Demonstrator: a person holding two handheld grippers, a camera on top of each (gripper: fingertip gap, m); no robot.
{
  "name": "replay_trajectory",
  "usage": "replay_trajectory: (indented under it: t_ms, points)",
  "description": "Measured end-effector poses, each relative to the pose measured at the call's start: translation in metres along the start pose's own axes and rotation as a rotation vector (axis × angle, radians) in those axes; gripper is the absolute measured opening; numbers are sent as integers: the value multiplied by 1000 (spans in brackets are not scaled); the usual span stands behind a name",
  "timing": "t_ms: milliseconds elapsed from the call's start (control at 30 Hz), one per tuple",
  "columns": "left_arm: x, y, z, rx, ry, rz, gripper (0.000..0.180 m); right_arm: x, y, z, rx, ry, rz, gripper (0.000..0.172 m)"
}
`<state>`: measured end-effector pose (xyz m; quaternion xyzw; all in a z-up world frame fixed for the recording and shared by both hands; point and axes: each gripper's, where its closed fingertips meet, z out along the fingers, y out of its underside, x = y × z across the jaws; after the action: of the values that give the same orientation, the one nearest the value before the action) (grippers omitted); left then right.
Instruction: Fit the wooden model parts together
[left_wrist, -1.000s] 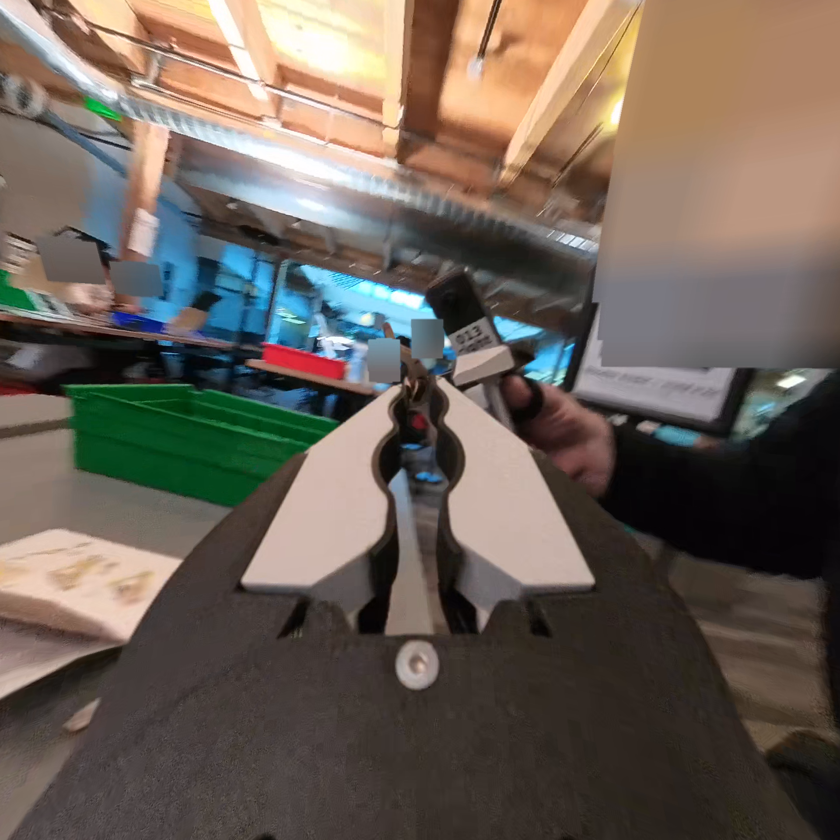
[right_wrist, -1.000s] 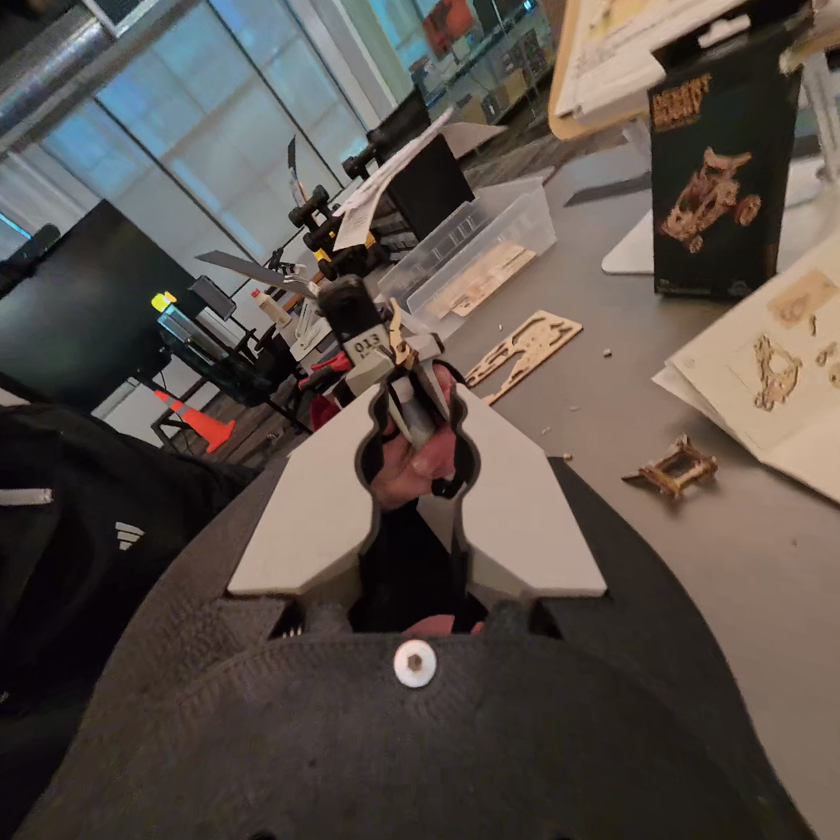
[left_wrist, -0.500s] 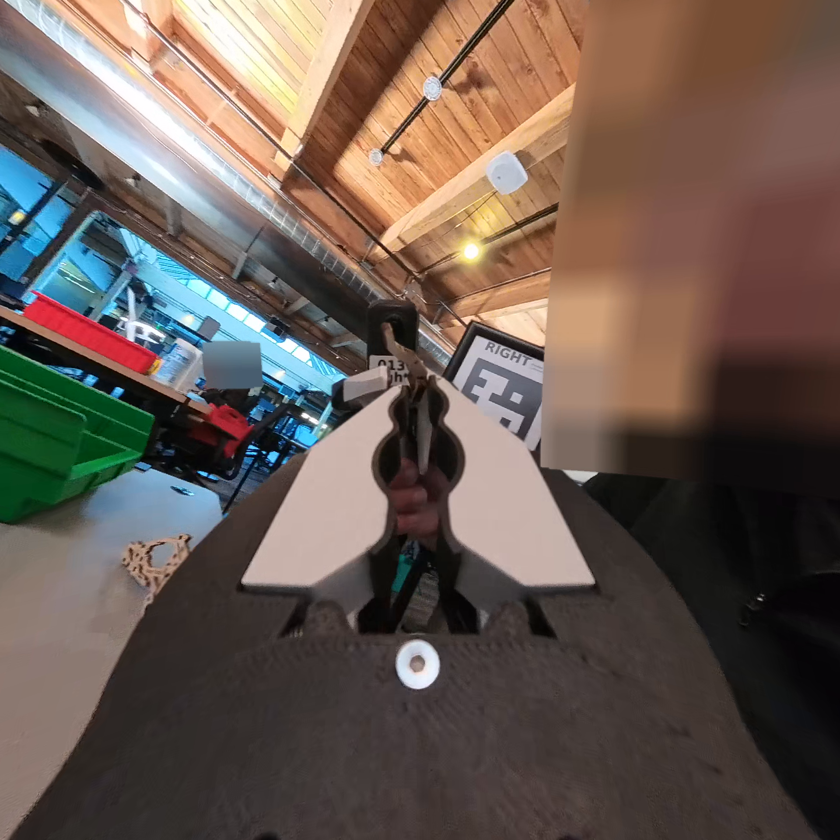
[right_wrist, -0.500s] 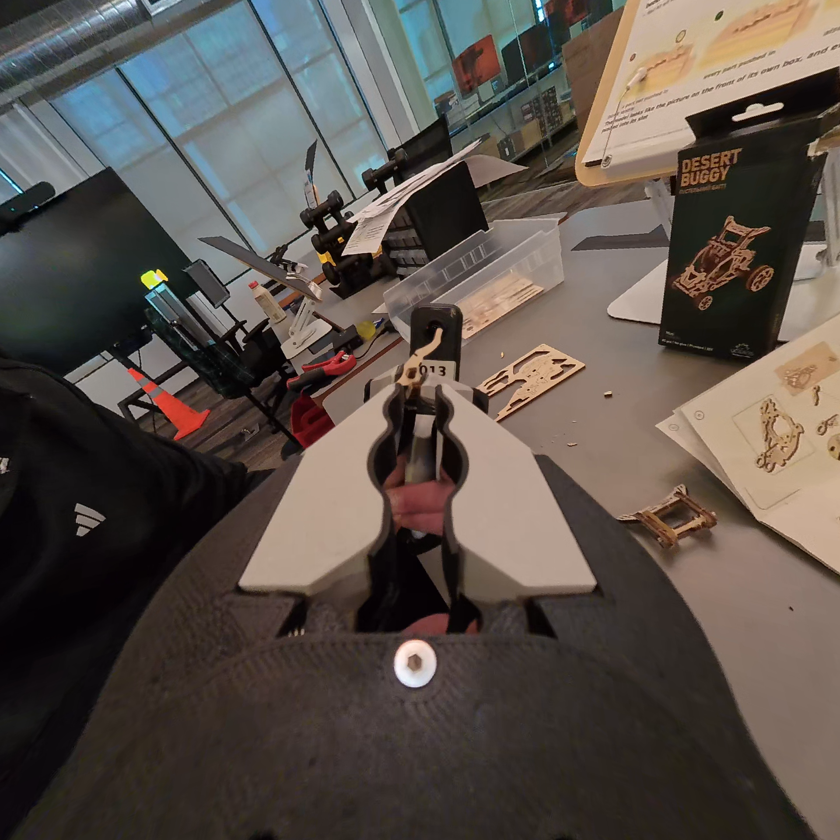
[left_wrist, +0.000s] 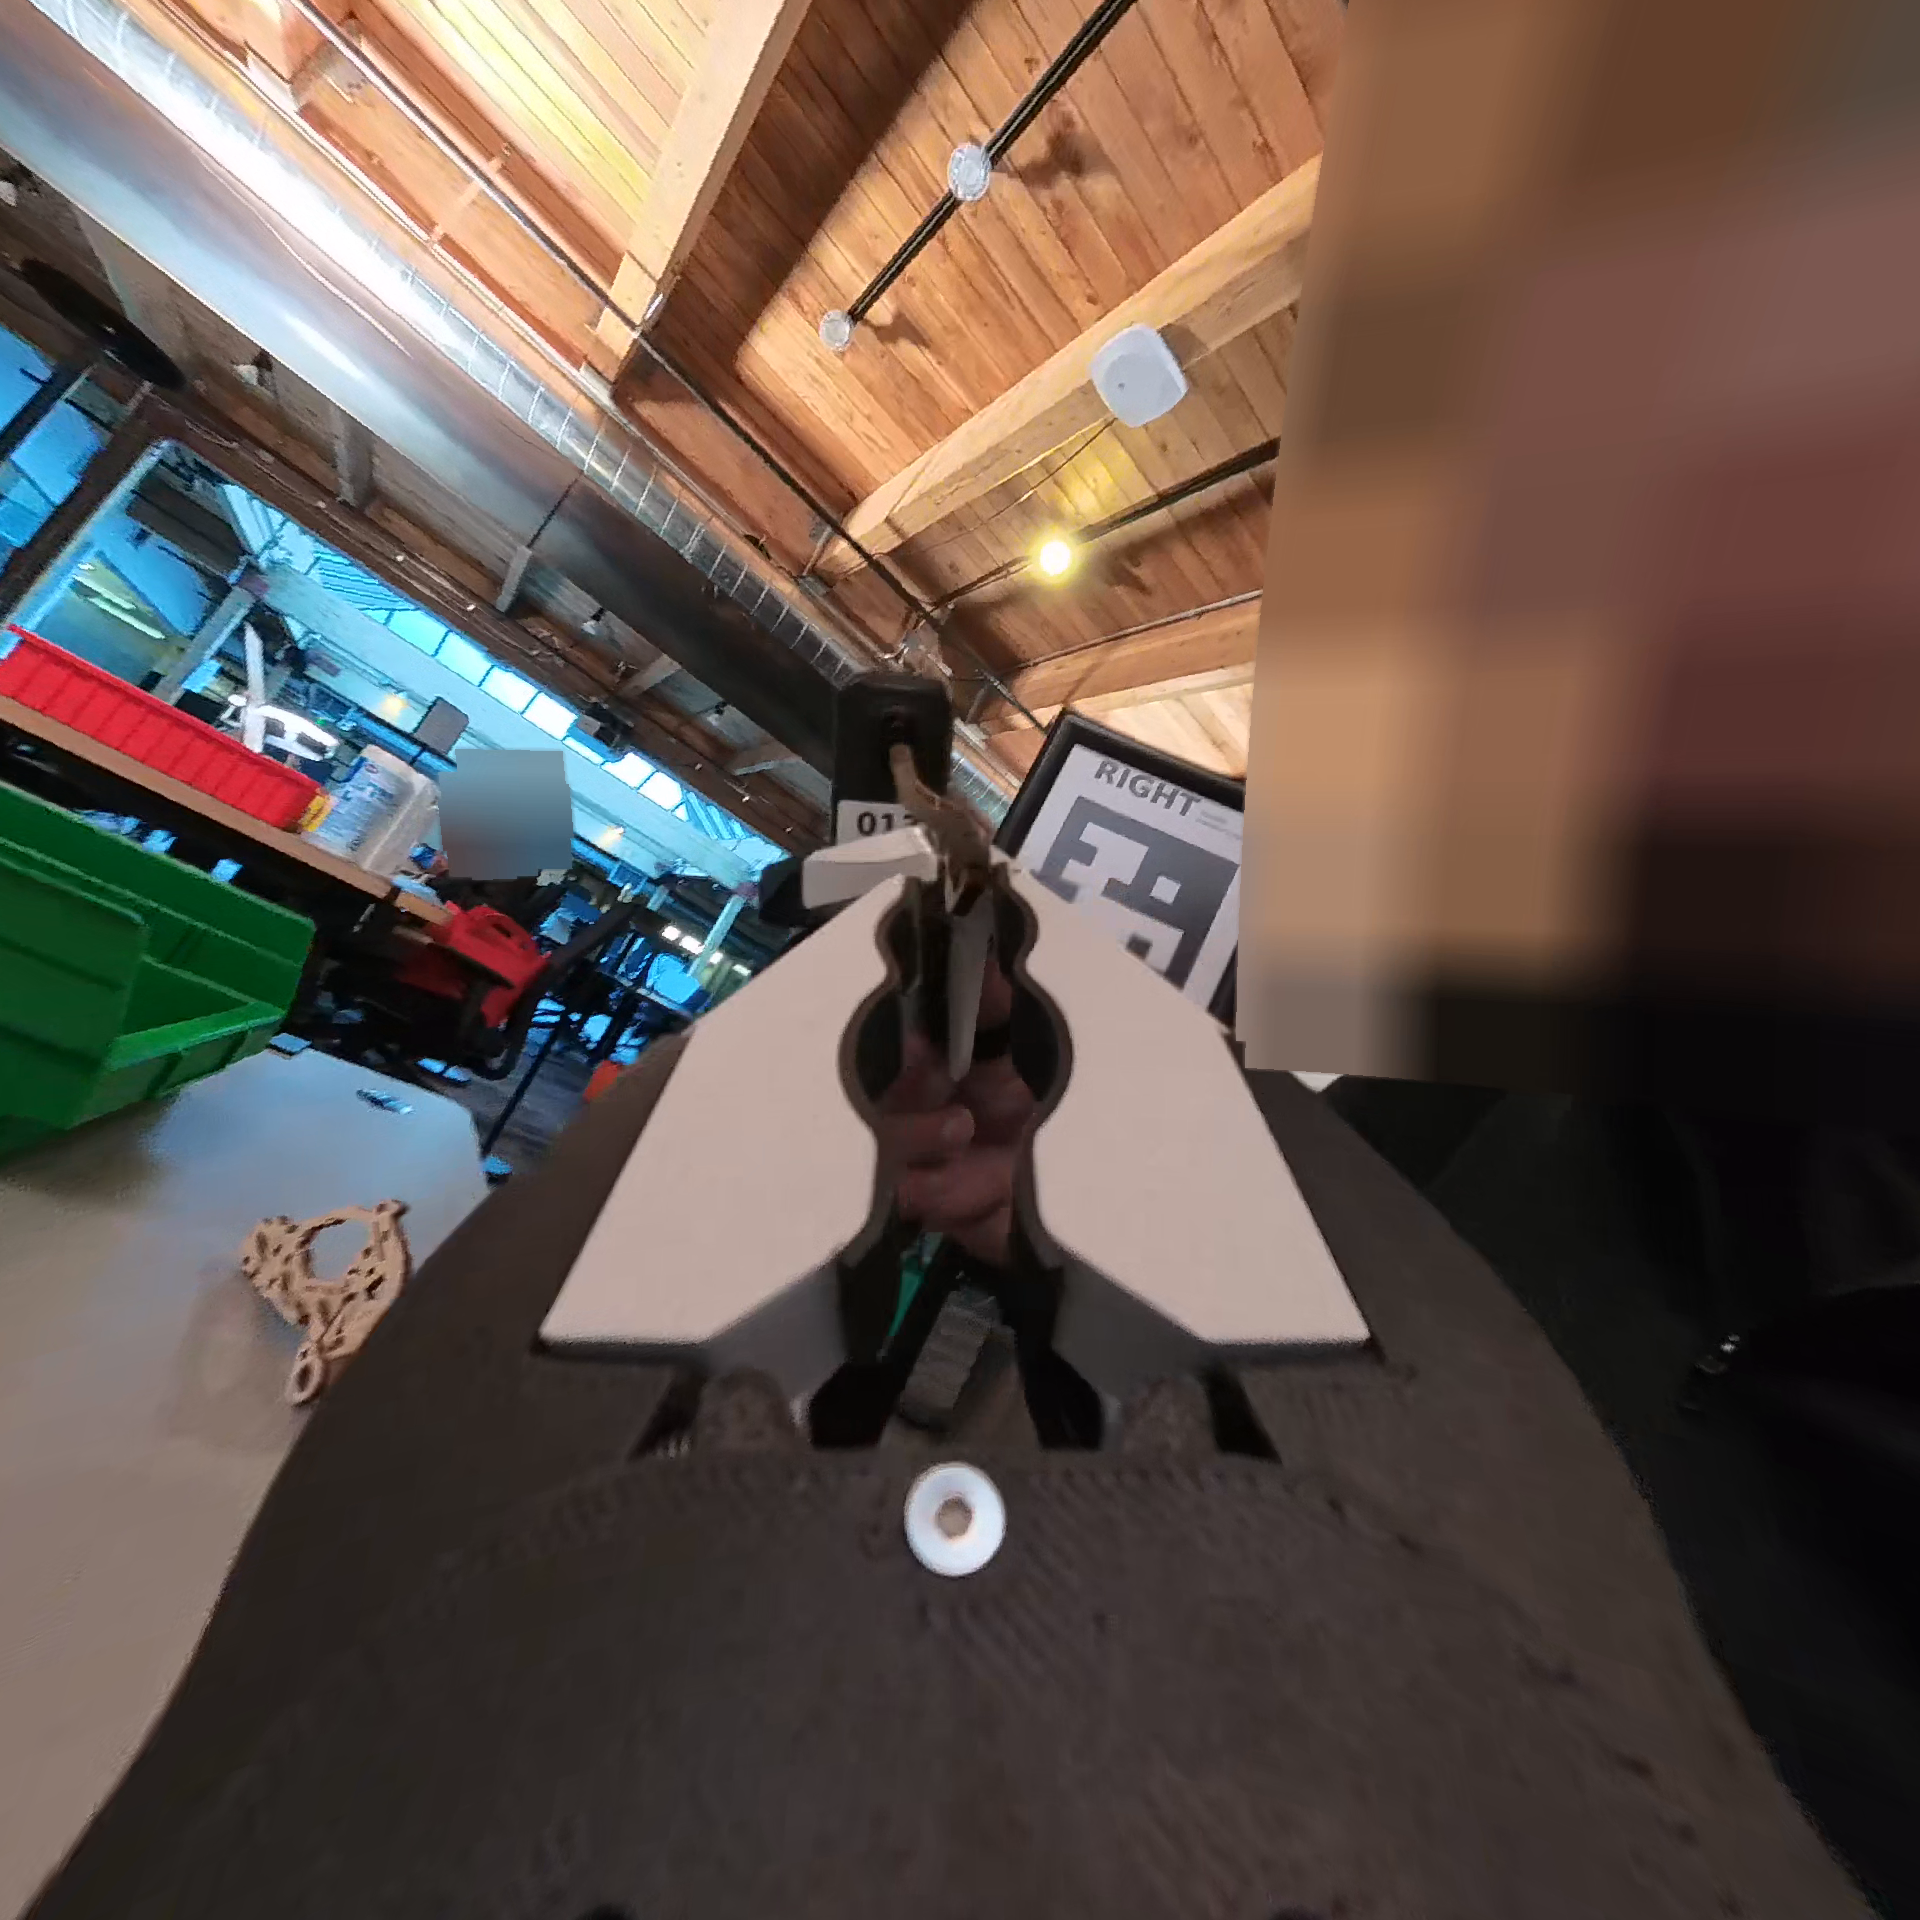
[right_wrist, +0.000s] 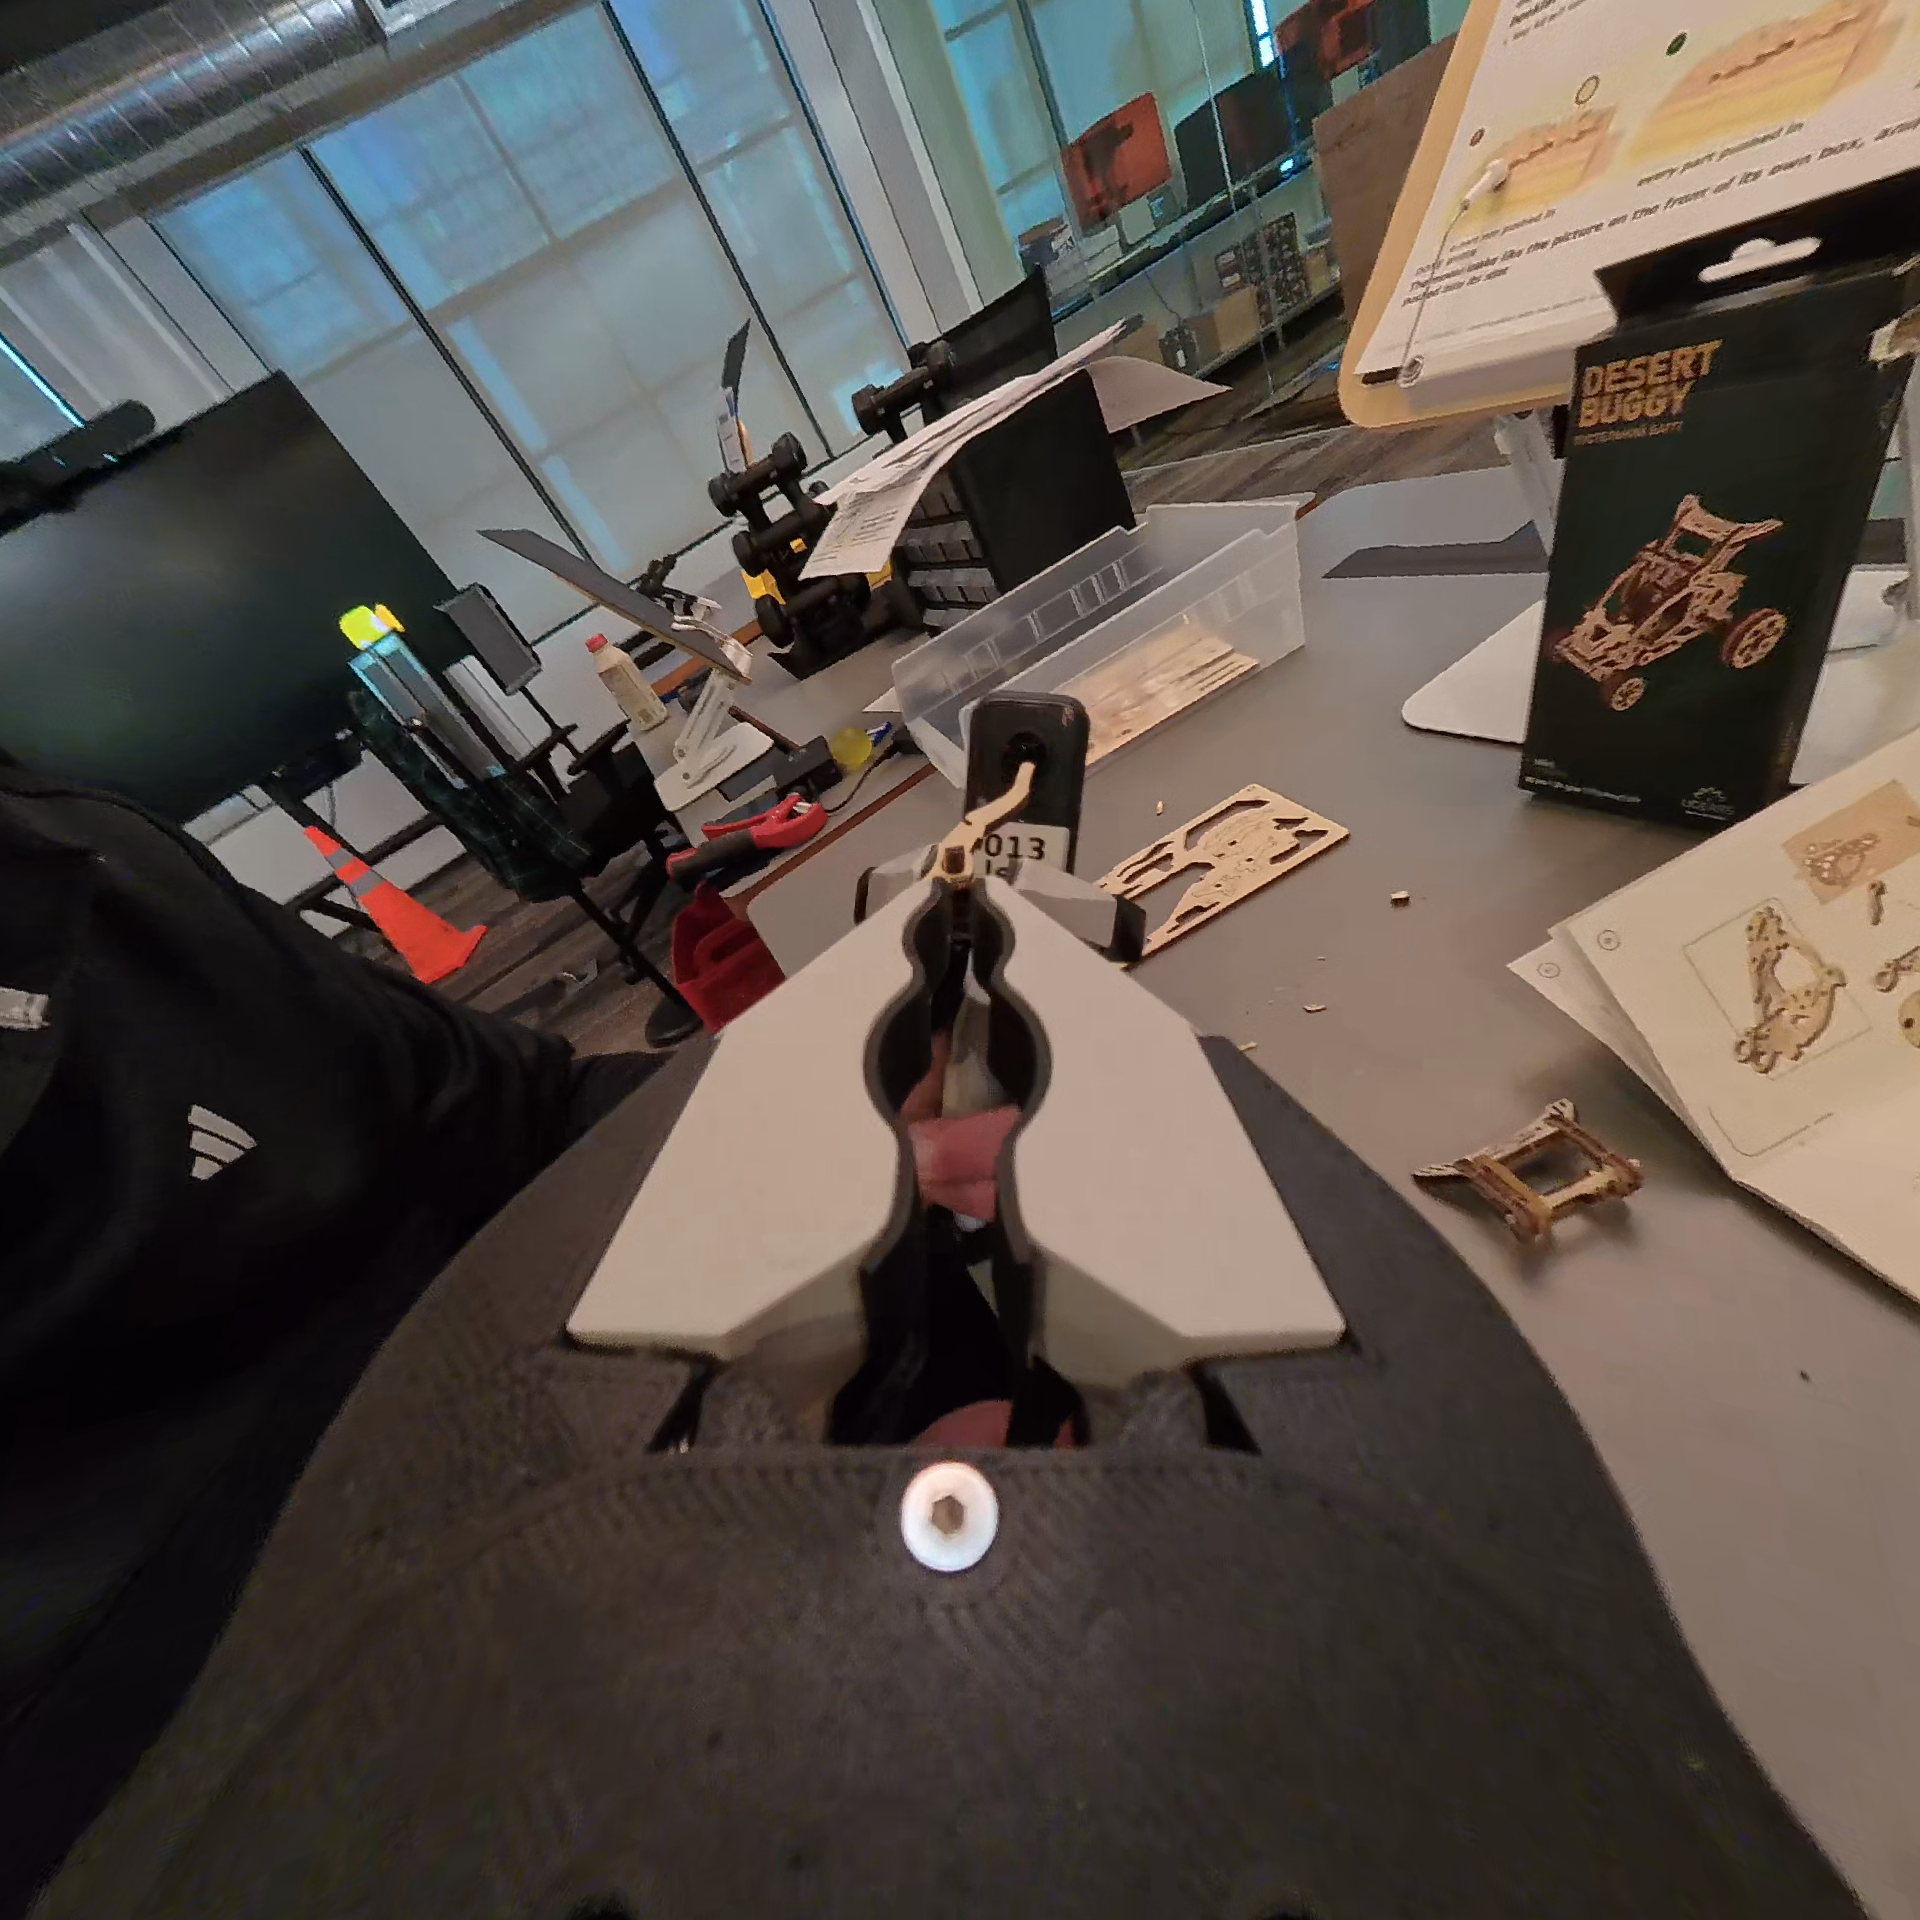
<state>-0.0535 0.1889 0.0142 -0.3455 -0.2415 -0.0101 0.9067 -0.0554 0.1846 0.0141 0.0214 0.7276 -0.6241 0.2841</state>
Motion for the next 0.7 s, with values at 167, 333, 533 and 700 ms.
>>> replay_trajectory:
  t_ms: [167,333,533,700]
  points:
    - [-10,6,-1,-44,-68,42,18,2,-1,-12,-29,116,-145,0]
    - [-17,13,-1,-95,-116,80,19,4,12,-27,-112,226,-265,0]
    - [-29,39,1,-286,-256,295,30,-2,35,-59,-125,261,-189,1]
    - [-38,62,1,-527,-369,660,40,-5,61,-100,-79,297,-49,0]
